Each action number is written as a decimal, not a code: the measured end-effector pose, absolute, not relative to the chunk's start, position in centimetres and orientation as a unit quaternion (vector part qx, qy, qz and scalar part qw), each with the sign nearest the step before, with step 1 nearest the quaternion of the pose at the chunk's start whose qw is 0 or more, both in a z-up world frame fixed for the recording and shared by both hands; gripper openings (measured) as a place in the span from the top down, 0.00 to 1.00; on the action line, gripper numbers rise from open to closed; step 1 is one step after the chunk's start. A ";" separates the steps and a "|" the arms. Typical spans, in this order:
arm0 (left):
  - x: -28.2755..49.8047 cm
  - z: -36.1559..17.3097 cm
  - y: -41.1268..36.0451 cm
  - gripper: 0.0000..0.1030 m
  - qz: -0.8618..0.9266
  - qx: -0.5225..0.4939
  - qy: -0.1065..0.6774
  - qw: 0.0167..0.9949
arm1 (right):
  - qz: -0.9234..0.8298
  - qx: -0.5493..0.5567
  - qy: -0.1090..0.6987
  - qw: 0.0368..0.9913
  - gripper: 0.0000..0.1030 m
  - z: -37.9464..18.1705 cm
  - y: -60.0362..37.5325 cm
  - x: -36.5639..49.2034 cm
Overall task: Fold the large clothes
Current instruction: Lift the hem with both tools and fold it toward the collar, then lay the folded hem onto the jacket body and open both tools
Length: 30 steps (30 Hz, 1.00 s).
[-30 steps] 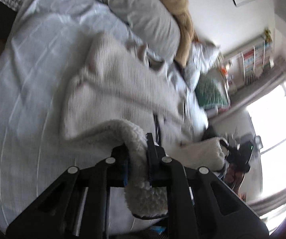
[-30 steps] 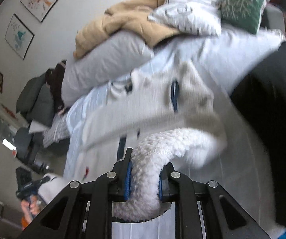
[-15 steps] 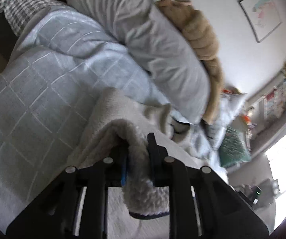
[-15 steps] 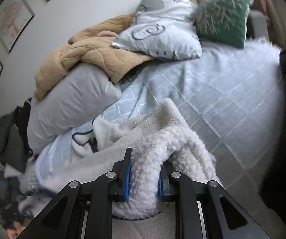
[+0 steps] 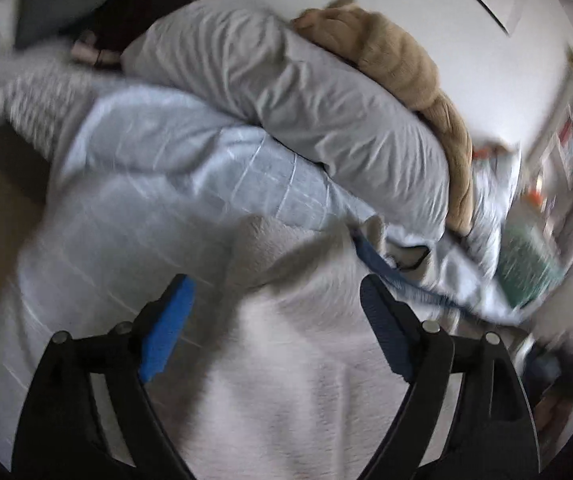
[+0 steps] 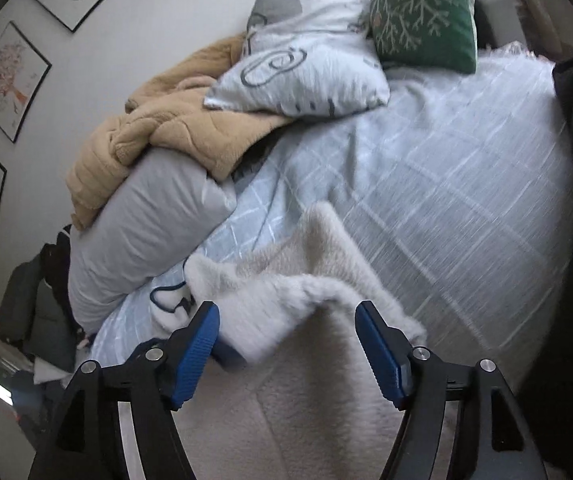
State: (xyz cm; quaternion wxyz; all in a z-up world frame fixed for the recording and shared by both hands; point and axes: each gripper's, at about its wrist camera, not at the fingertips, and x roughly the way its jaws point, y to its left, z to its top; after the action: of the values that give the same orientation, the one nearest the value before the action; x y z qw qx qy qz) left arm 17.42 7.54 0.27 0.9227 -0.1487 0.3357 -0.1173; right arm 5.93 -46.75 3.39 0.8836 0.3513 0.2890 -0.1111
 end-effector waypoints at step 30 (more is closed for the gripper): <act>32.9 3.0 -4.1 0.88 -0.044 0.027 0.256 0.965 | -0.246 -0.016 0.267 0.932 0.87 6.0 -42.5 25.3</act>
State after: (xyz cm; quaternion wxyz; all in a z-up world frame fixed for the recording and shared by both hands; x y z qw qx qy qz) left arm 32.88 -4.09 2.99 0.9652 0.0269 0.2562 -0.0444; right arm 25.29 -42.53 6.01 0.9317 -0.0165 0.2668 -0.2459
